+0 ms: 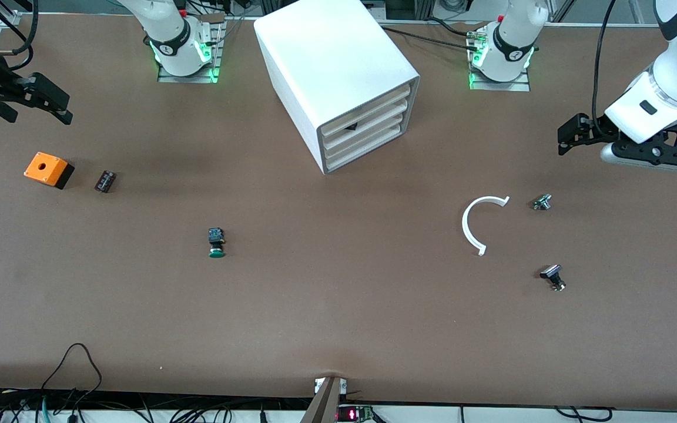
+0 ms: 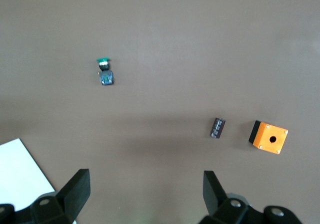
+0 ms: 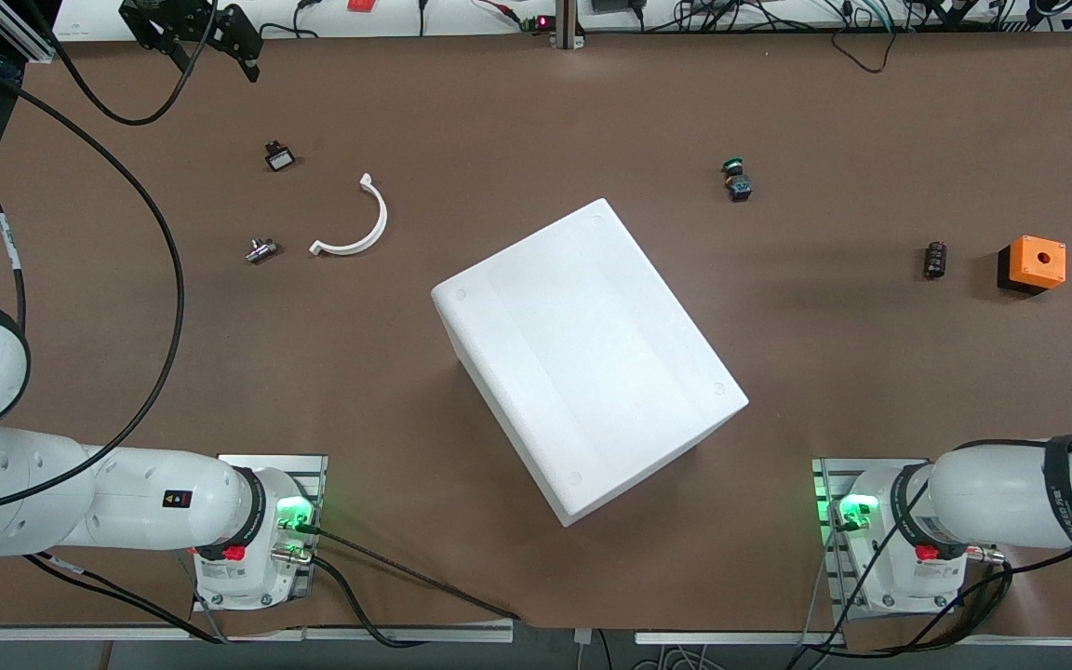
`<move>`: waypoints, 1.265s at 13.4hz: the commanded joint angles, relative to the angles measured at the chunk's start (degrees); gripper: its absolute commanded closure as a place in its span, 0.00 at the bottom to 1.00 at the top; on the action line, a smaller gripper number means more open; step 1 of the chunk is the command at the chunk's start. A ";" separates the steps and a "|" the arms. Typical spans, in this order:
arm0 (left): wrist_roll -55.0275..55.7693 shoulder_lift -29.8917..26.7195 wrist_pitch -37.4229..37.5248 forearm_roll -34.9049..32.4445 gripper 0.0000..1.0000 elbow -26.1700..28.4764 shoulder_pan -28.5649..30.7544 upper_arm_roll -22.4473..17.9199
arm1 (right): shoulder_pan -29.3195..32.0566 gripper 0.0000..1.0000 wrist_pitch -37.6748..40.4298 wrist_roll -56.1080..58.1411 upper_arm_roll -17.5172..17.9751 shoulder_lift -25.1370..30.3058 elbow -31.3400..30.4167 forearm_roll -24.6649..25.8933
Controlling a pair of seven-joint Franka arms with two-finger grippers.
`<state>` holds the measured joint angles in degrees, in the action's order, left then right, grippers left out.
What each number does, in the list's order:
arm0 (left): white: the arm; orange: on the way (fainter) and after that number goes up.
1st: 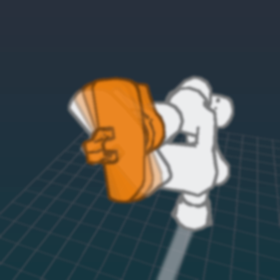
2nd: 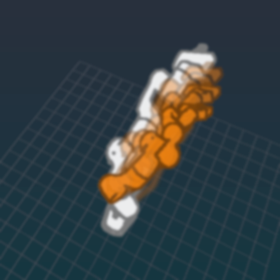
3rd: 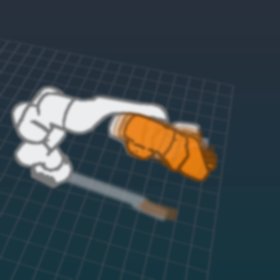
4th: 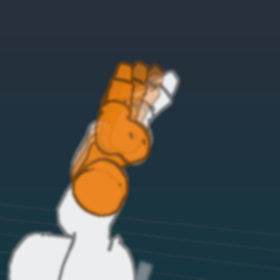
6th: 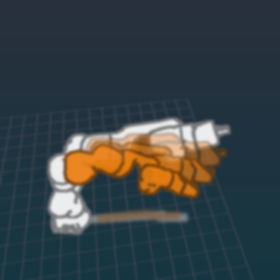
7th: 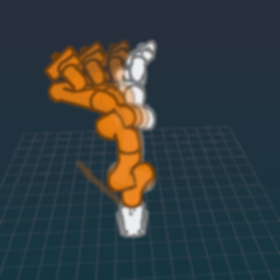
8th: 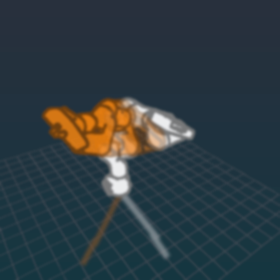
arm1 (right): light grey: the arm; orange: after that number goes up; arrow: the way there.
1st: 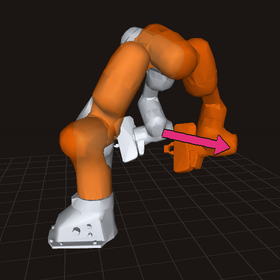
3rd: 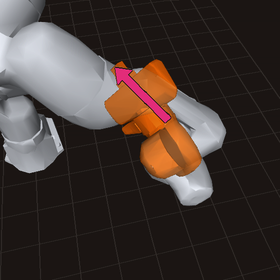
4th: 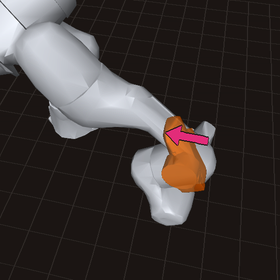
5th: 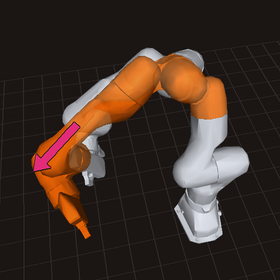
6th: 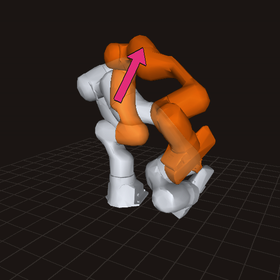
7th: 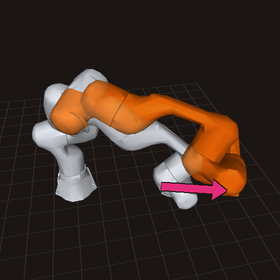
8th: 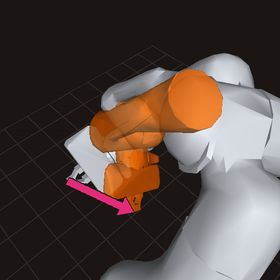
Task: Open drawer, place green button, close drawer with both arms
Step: 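Move the right gripper toward the green button while the left gripper lifts, then grasp the green button with the right gripper while the left gripper reaches the drawer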
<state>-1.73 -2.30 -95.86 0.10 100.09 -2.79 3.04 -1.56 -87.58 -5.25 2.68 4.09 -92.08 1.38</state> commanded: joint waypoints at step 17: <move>-41.28 25.93 25.66 46.74 0.01 -4.03 2.35 0.04 | -6.69 0.01 -19.11 1.29 0.75 -21.75 -2.05 -6.30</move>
<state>-32.87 18.90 -68.89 44.13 97.90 -1.02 2.91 -7.33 -104.70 -4.62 3.70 -15.50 -94.45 -4.83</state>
